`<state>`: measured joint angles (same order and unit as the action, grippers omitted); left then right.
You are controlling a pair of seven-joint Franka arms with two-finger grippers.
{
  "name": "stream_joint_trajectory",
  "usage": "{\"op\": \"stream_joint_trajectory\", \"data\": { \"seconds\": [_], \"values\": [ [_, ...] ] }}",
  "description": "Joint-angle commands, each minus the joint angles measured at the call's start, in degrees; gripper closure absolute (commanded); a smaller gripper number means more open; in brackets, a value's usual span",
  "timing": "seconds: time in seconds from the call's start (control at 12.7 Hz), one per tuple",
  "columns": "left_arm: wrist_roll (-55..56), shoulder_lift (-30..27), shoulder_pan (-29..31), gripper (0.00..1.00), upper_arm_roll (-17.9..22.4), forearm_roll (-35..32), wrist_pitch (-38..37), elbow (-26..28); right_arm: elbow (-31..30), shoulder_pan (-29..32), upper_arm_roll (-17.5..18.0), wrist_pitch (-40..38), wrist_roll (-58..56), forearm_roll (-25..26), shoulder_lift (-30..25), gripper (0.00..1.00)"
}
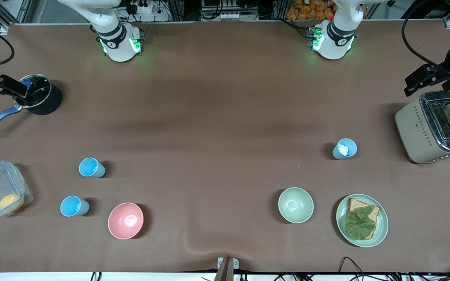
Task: Stack blue cups with both arms
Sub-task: 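Reach the left gripper to the toaster cup while the right gripper reaches another cup, then close the left gripper on its blue cup while the right gripper grasps another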
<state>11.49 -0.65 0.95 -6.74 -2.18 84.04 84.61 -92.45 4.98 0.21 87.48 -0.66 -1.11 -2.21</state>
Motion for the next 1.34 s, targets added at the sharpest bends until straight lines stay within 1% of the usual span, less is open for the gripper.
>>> {"op": "stream_joint_trajectory", "data": {
  "seconds": [0.0,0.16,0.39,0.55,0.63,0.86,0.94,1.1,1.26],
  "values": [
    [-0.95,-0.76,-0.16,0.0,0.86,1.38,-1.16,0.12,-0.02,-0.23,0.05,0.06,-0.57,0.32,-0.6,0.0],
    [-0.07,0.03,-0.42,0.0,0.86,0.69,-1.16,0.03,-0.02,-0.23,-0.03,0.06,-0.57,0.32,-0.6,0.0],
    [0.72,3.02,0.45,0.0,0.94,0.59,-1.07,0.46,-0.1,-0.15,-0.03,0.24,-0.57,0.32,-0.17,0.0],
    [0.38,6.35,1.33,0.0,0.94,1.3,0.58,0.99,-1.06,-0.06,-0.03,1.55,-0.57,0.32,0.27,0.0],
    [-0.32,6.62,1.94,0.0,0.94,1.21,3.9,3.61,-1.77,0.12,-0.04,2.69,-0.57,0.32,1.06,0.0],
    [-0.42,6.36,2.13,0.0,0.86,0.95,13.92,12.66,-1.42,0.73,-0.12,5.67,-1.26,-0.04,6.06,0.0],
    [-0.51,6.36,2.13,0.0,0.86,0.77,17.7,16.08,-1.16,0.73,-0.21,7.08,-3.27,-0.03,8.16,0.0],
    [-0.51,4.97,2.13,0.0,0.86,0.77,28.05,25.91,-0.98,1.34,-0.21,12.42,-7.75,-0.3,12.73,0.0],
    [-0.59,5.04,2.21,0.0,0.68,0.59,34.93,32.17,-0.81,1.52,-0.3,17.09,-11.54,-0.3,17.04,0.0]
  ]
}}
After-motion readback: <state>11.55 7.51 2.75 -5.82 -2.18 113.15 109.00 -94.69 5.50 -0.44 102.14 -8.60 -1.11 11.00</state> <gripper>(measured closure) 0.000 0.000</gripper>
